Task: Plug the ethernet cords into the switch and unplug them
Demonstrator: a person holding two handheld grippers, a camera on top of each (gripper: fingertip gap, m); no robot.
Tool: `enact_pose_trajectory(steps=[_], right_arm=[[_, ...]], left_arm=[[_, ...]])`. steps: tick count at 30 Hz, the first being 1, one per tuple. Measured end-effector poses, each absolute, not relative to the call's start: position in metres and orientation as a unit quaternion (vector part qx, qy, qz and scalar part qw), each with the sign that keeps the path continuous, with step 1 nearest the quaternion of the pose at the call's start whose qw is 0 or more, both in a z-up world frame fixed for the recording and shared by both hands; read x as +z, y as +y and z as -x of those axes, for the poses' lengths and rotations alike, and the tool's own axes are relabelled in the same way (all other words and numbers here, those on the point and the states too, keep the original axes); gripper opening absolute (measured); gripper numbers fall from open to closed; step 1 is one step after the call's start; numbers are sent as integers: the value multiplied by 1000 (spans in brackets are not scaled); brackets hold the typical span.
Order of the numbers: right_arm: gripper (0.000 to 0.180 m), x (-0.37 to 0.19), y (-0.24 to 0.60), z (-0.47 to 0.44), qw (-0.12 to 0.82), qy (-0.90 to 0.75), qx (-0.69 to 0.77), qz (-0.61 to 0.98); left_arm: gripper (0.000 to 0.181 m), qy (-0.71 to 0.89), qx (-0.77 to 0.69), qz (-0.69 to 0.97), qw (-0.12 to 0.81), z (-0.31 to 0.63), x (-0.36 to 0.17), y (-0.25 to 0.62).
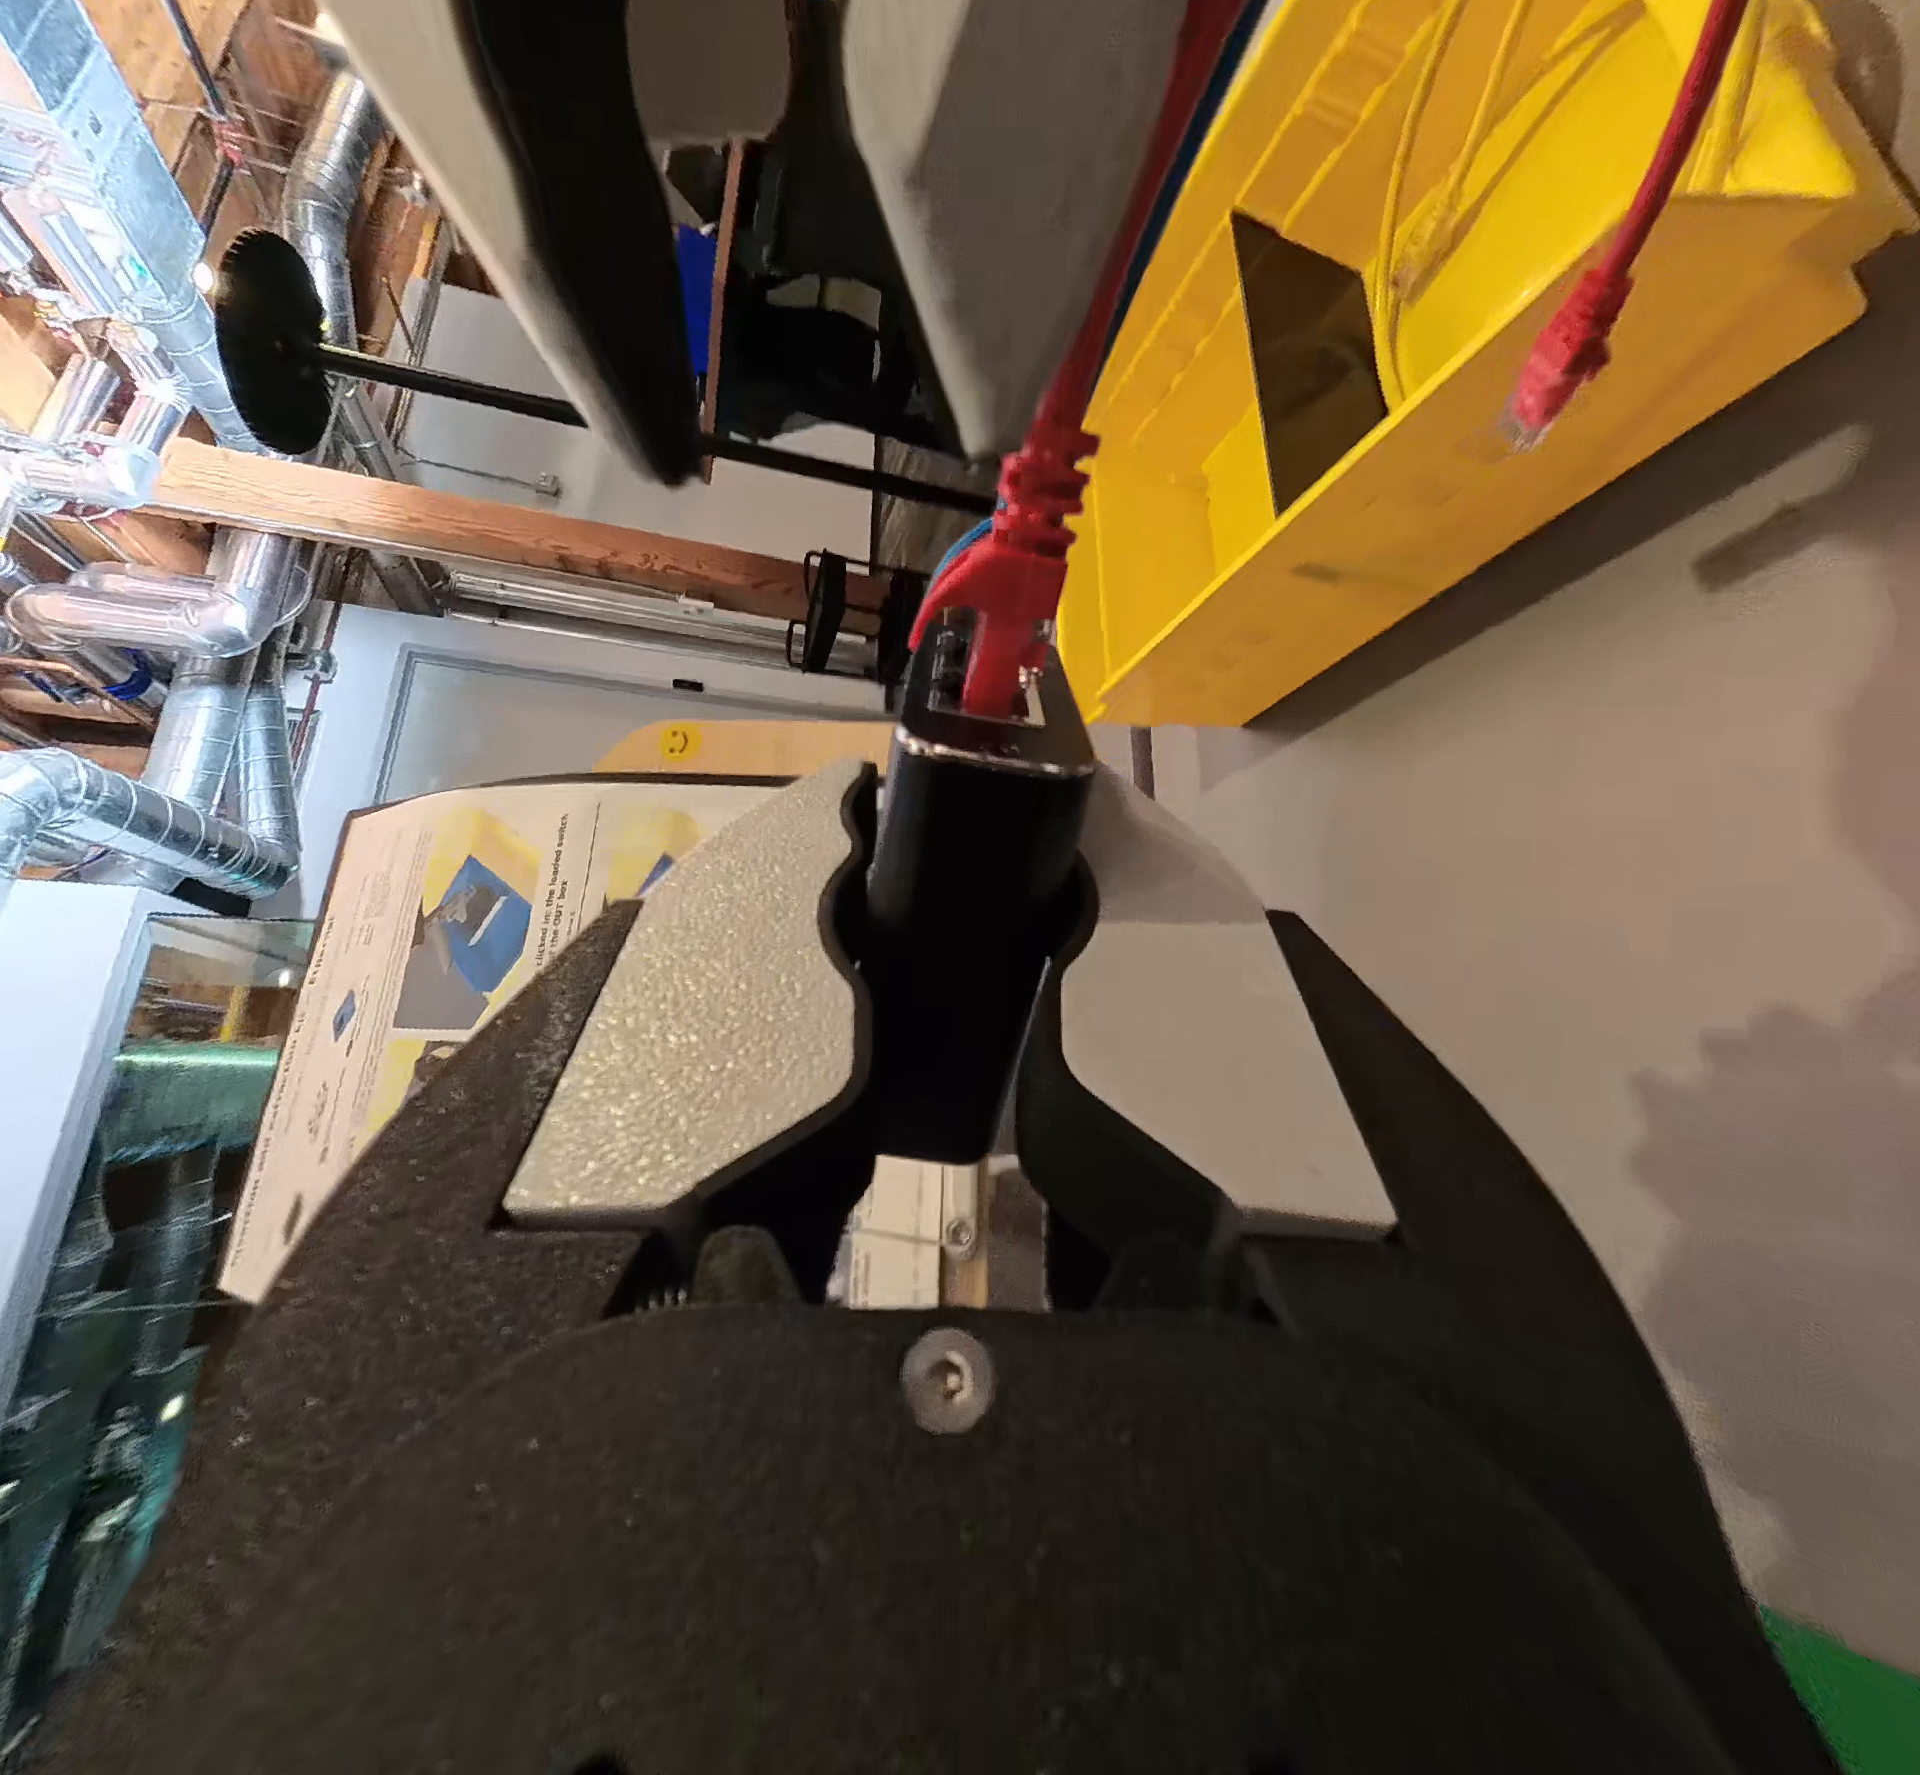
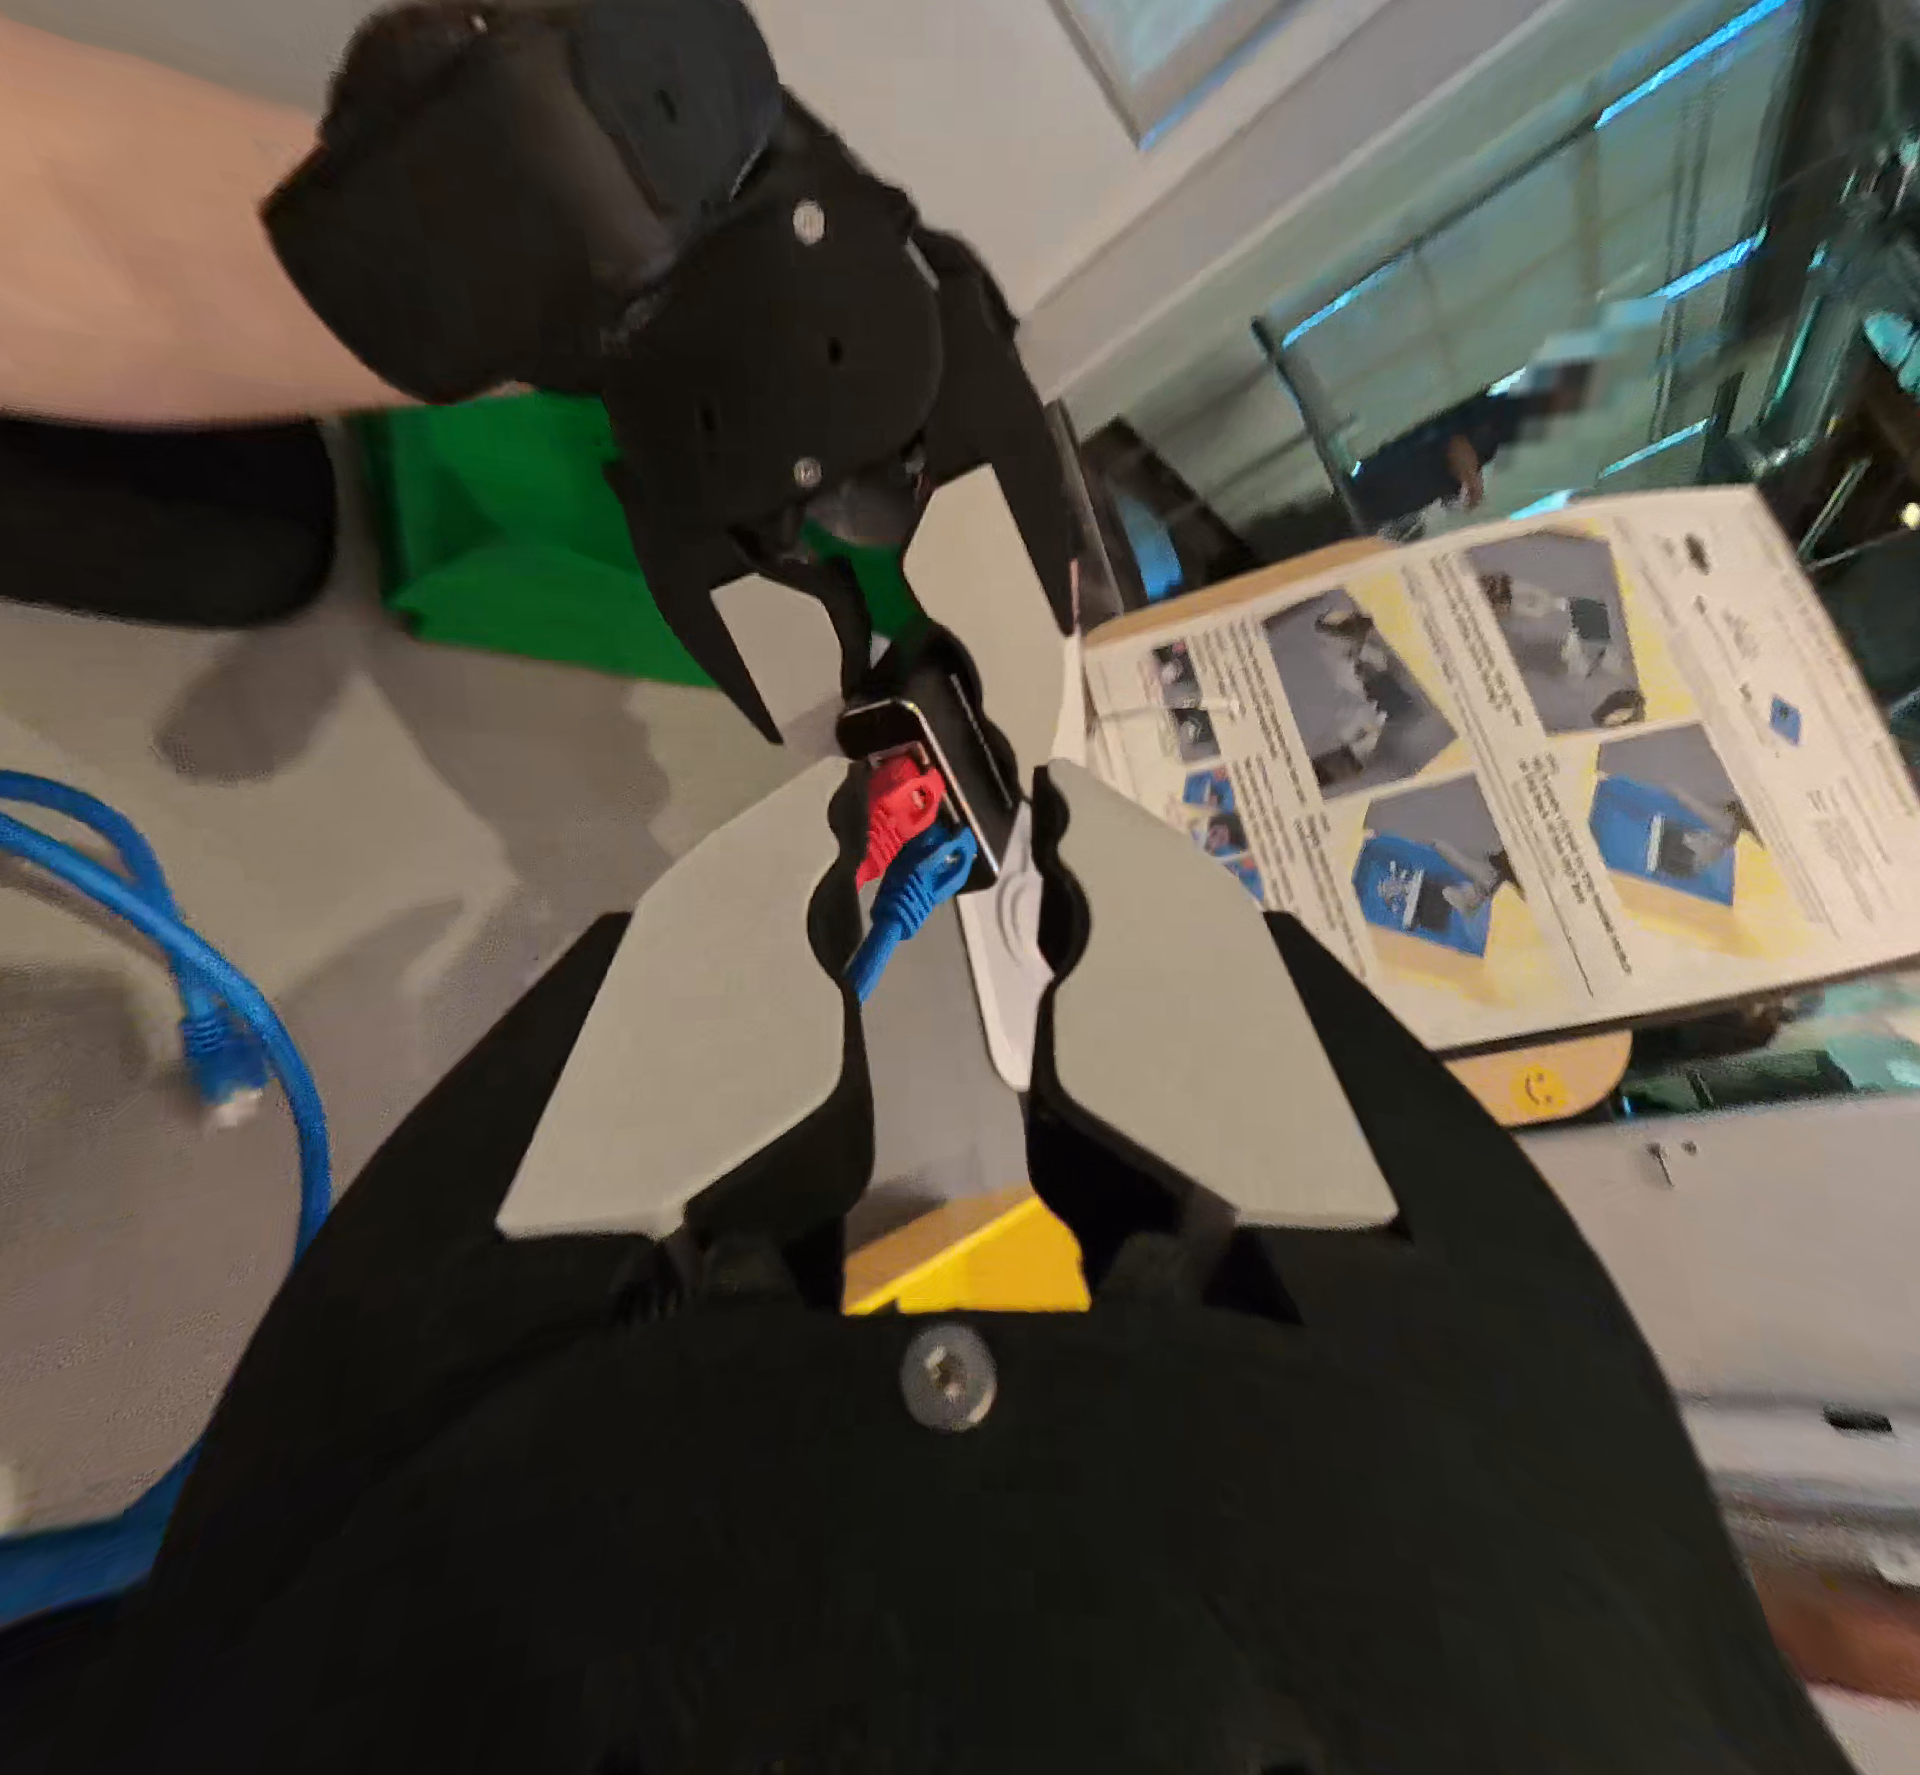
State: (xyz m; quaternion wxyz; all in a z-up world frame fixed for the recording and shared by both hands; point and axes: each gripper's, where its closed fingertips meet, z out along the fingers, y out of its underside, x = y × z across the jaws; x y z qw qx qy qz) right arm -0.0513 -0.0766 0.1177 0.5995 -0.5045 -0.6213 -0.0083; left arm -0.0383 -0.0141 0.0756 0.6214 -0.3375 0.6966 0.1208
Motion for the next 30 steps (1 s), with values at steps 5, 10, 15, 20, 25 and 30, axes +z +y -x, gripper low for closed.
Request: enact_pose_trajectory(steps=[5,10,15,20,25,30], right_arm=[[29,109,-71,54,576,-611,-46,541],[31,106,-75,56,567,-610,-59,551],[31,159,-102,52,659,-545,23,518],[30,173,-110,50,653,-591,-106,462],[31,128,-105,63,552,-674,-204,447],[30,119,-93,61,525,-666,-303,434]], left_arm=[[27,701,173,343,601,41,68,-4],[27,700,165,343,604,41,71,-6],[27,692,98,351,623,42,80,-15],[27,666,137,367,635,49,93,-7],[28,661,178,356,637,51,100,-12],[27,658,190,340,644,46,105,-23]])
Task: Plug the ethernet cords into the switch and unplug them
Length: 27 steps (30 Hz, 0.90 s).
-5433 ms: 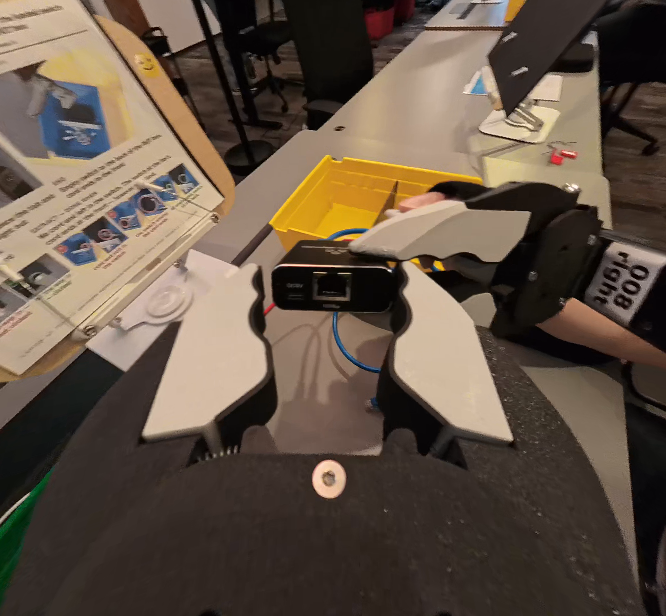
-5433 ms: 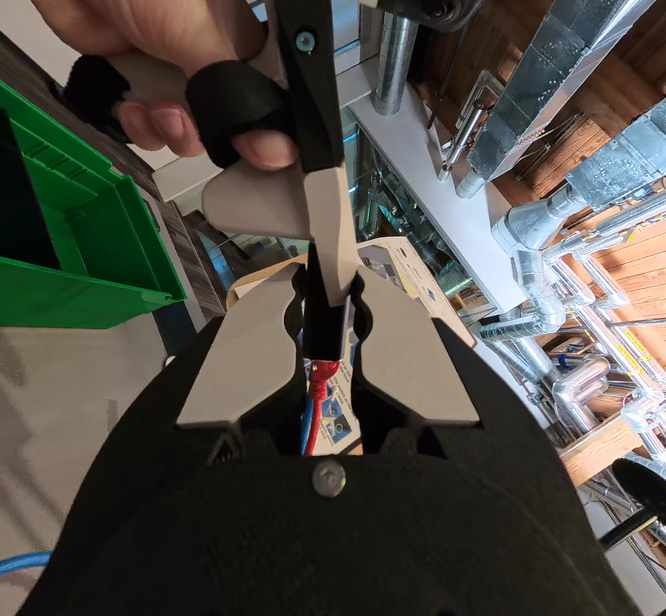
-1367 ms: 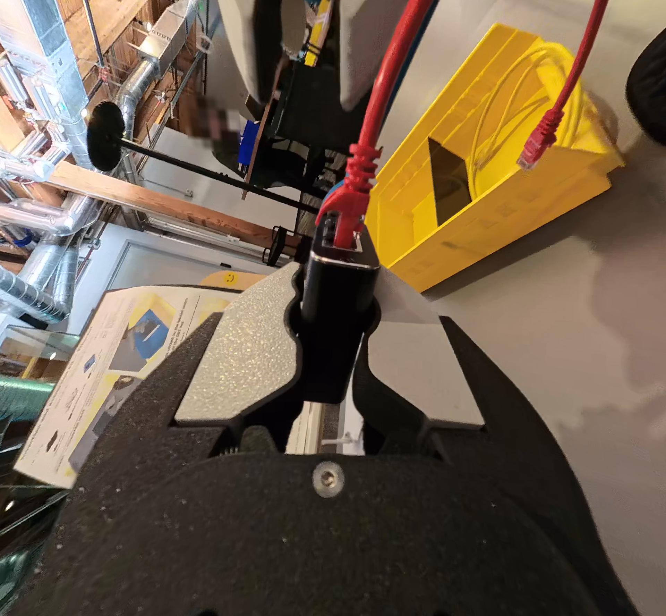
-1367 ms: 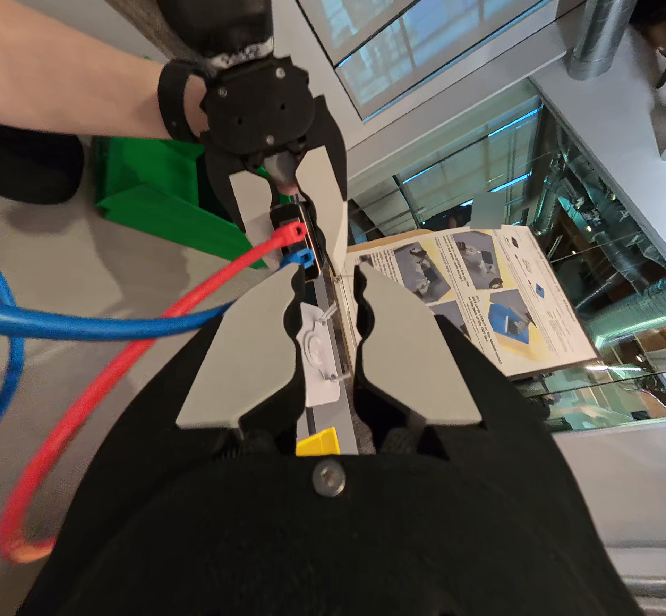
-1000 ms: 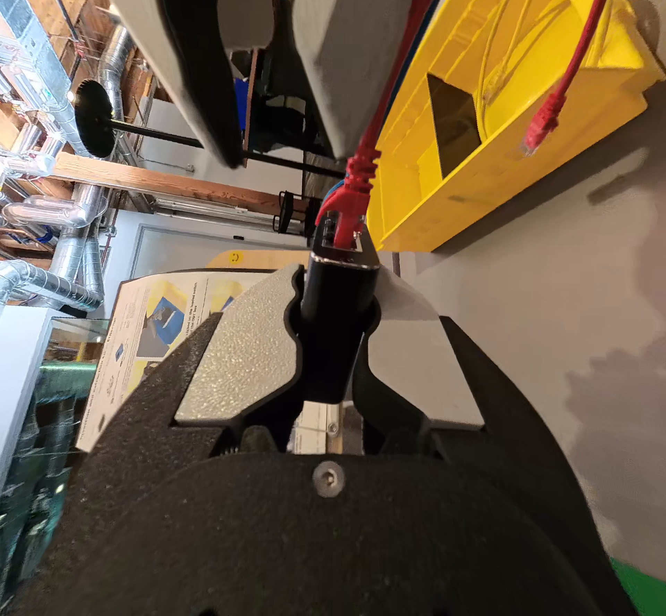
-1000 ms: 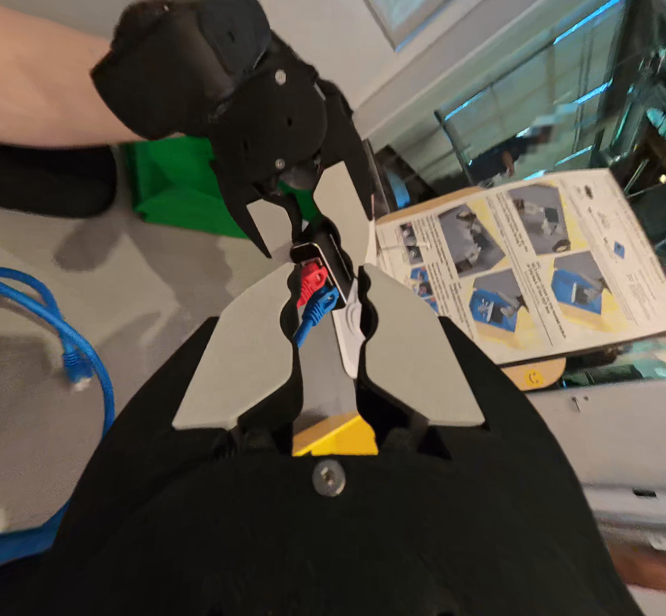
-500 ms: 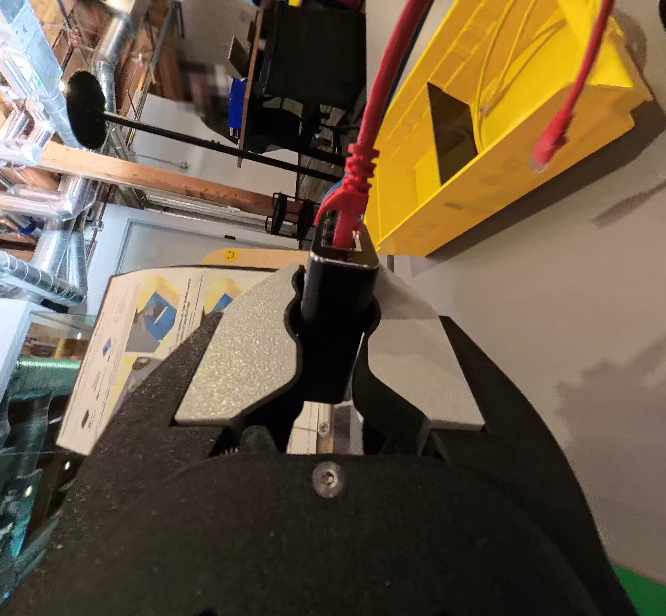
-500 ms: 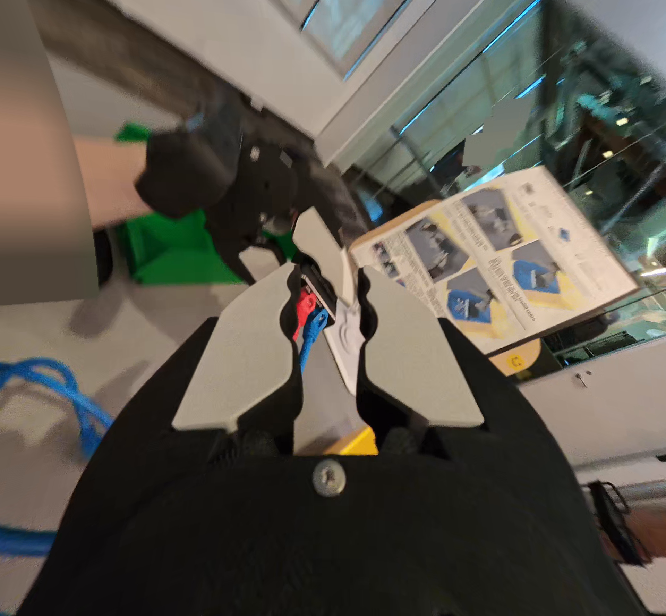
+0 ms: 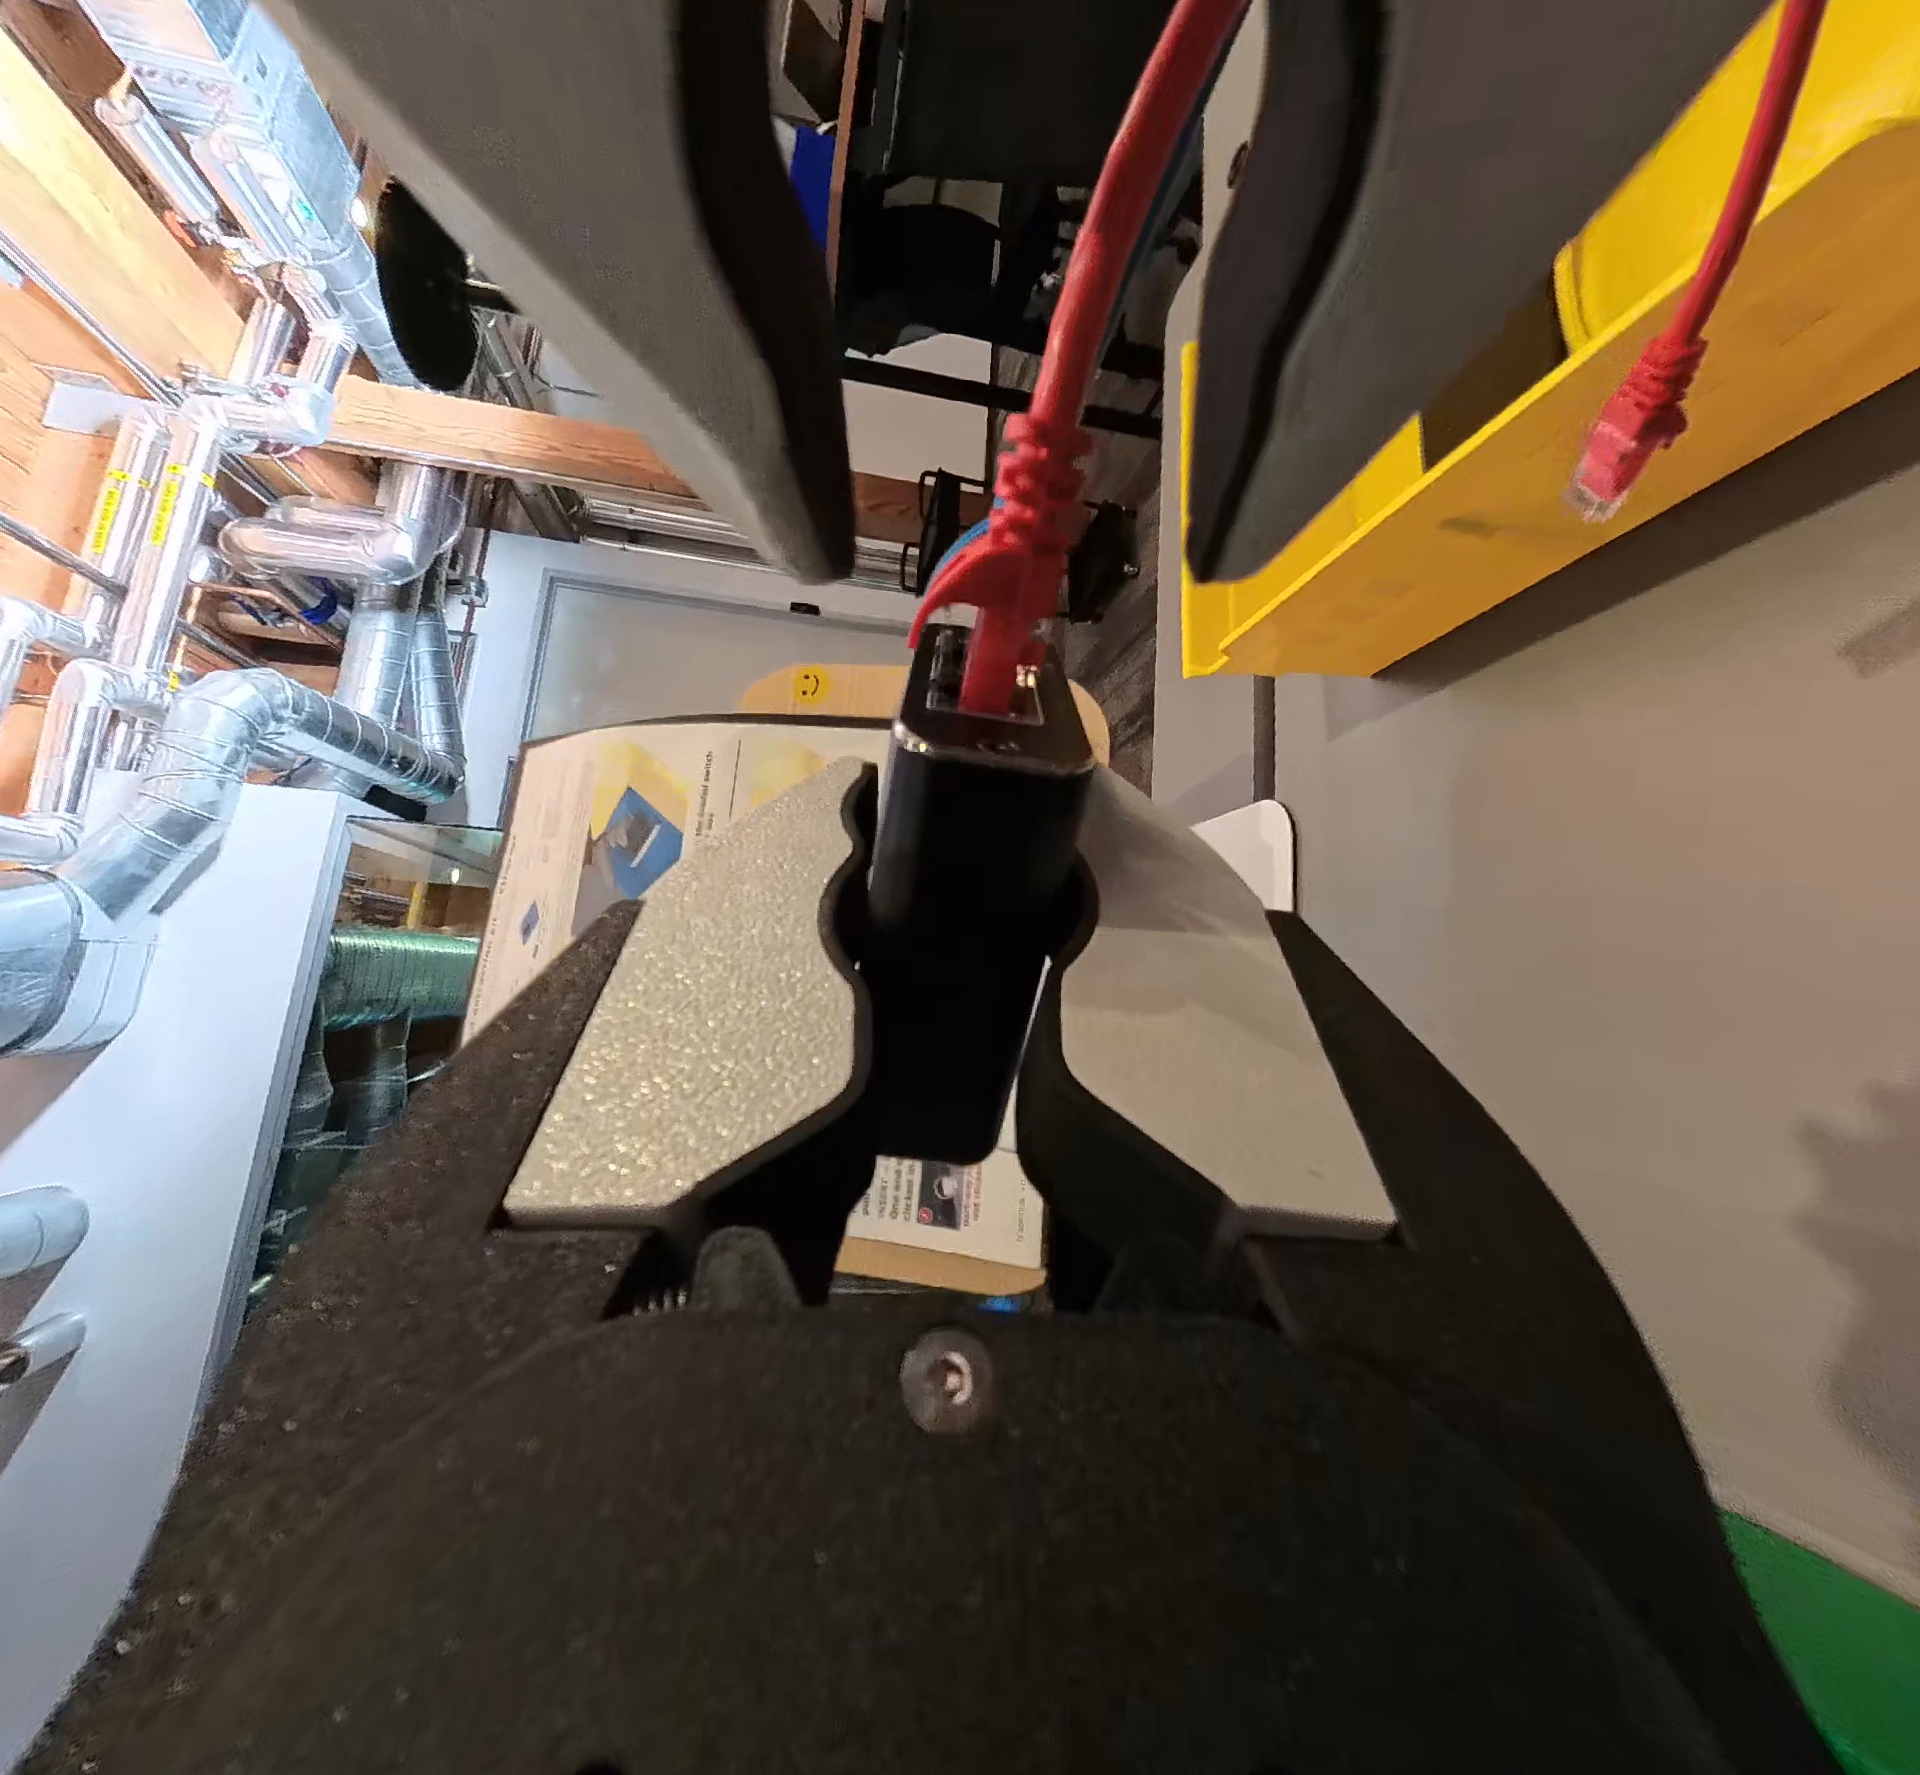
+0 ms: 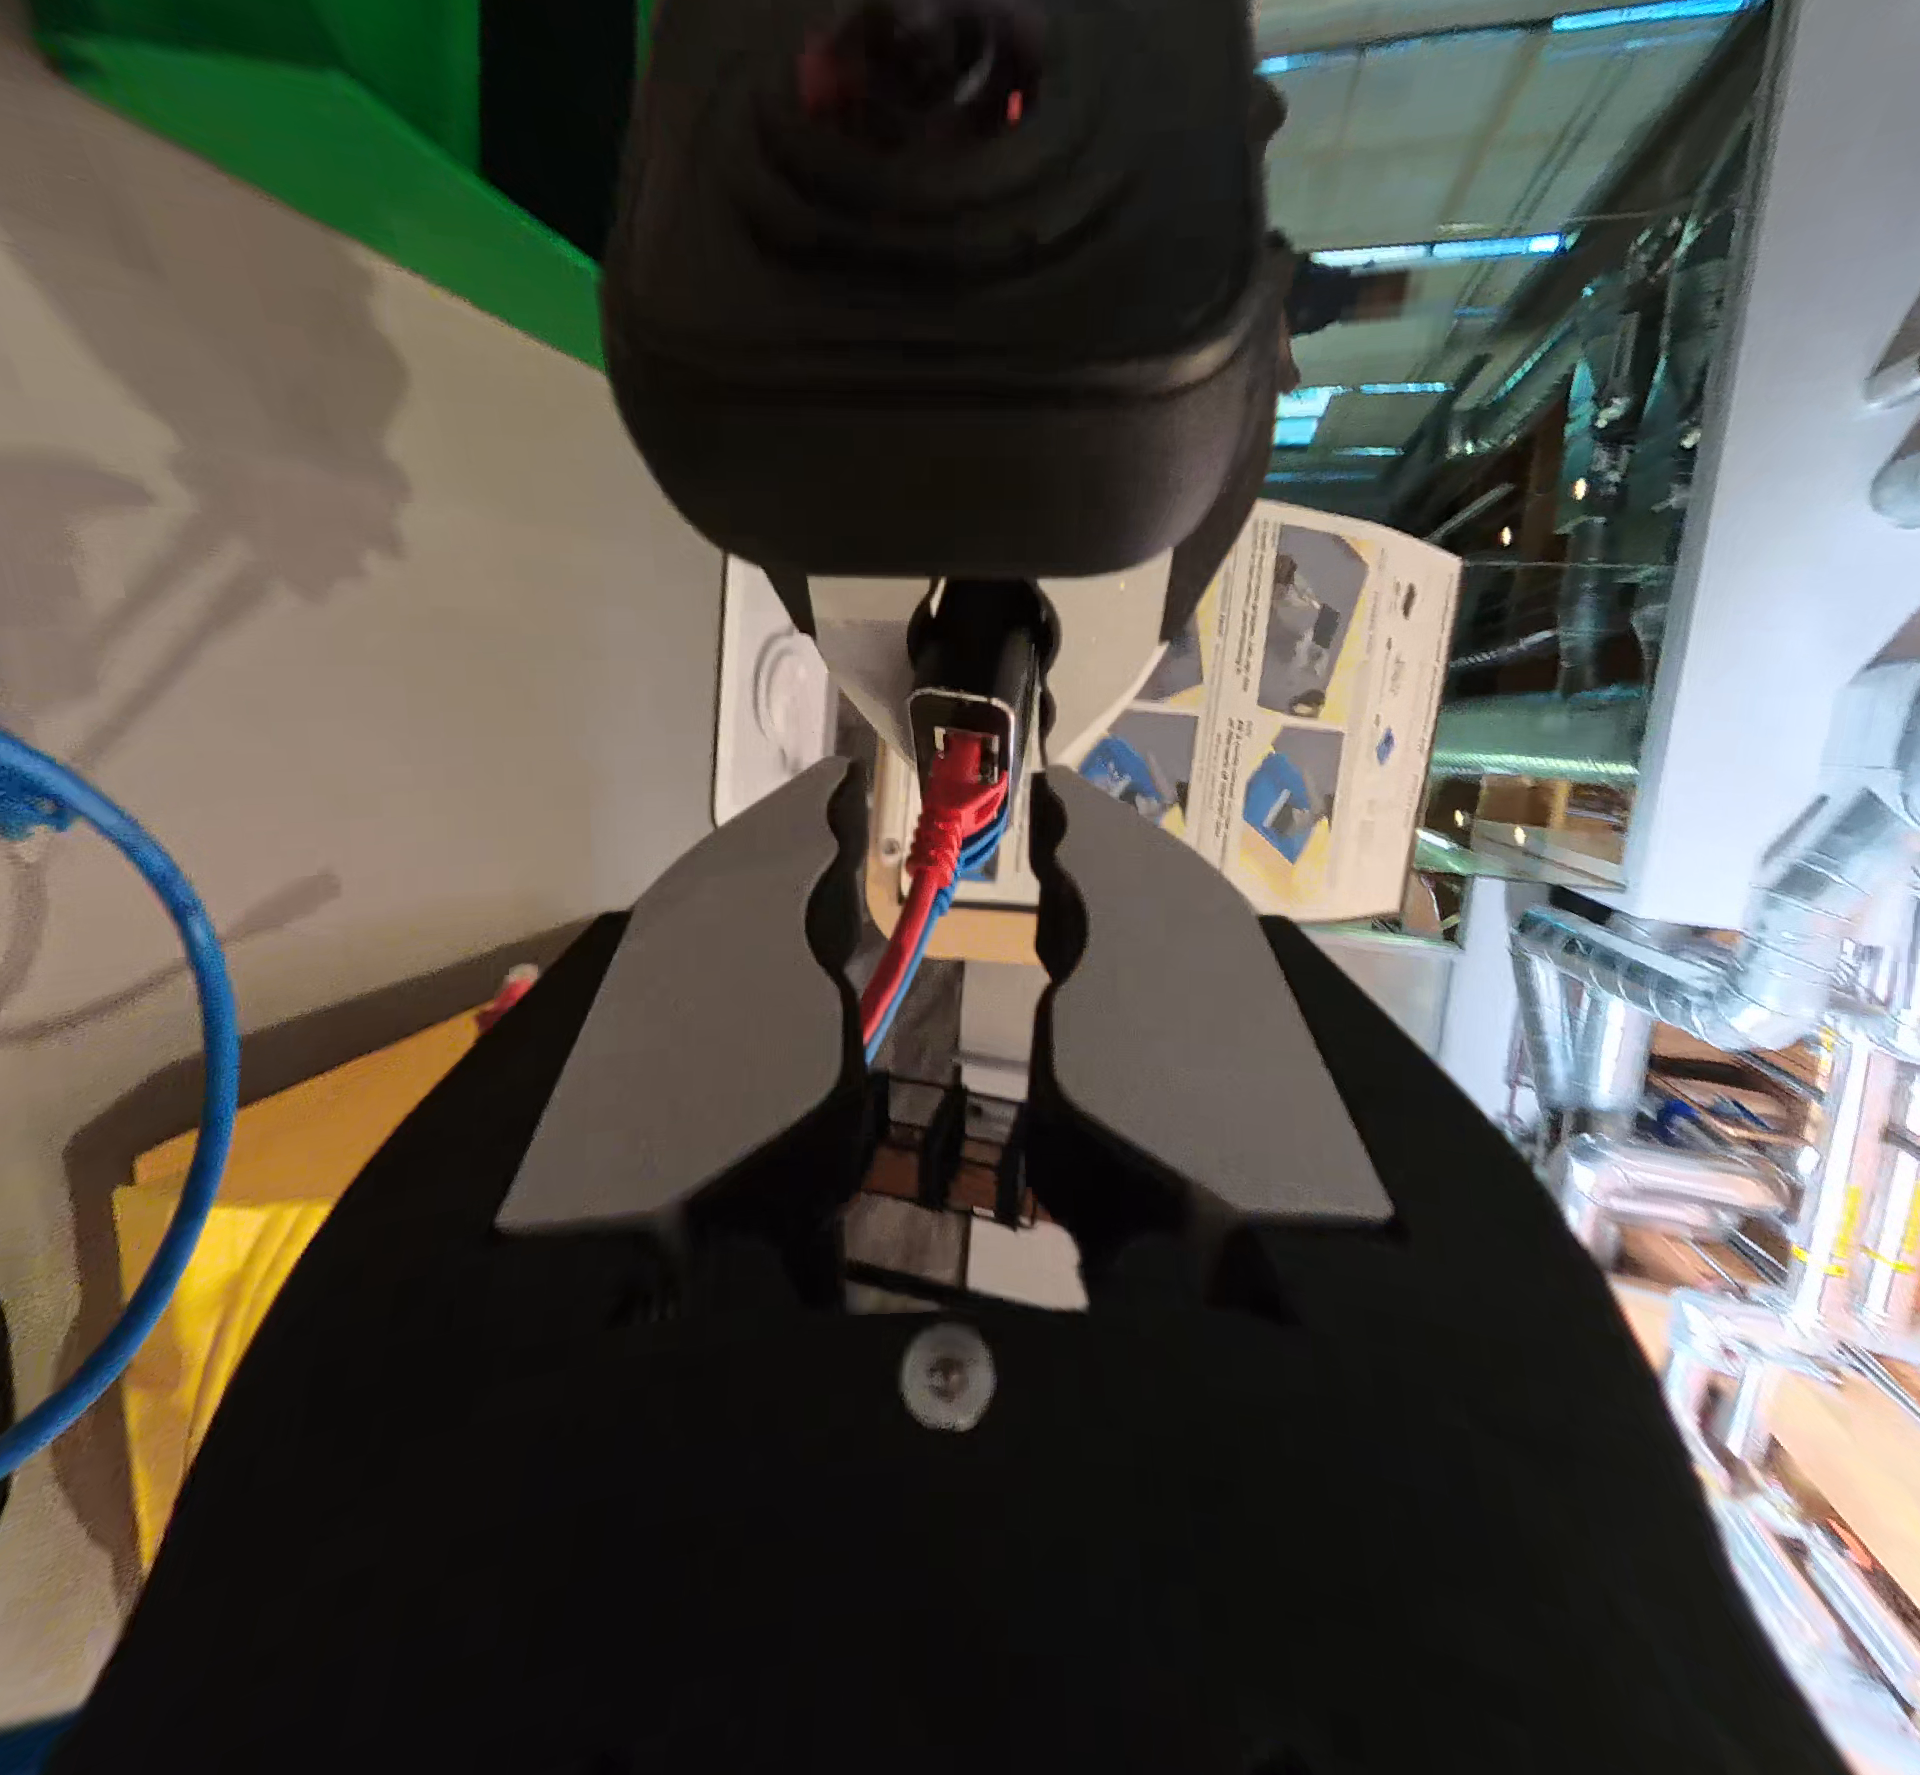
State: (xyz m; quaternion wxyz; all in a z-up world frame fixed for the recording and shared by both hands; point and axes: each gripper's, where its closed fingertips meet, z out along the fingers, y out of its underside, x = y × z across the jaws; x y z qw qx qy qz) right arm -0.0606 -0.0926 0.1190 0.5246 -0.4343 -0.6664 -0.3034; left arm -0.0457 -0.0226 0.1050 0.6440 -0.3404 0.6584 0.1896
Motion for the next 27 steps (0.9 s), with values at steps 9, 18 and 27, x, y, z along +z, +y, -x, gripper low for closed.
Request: enact_pose_trajectory(steps=[9,18,27], right_arm=[[28,117,-88,50,519,-654,-326,444],[20,125,-82,49,542,-630,-363,421],[23,134,-90,52,583,-611,-355,402]], left_arm=[[27,652,184,328,658,39,112,-35],[27,651,182,318,664,37,117,-43],[27,648,174,317,670,38,122,-46]])
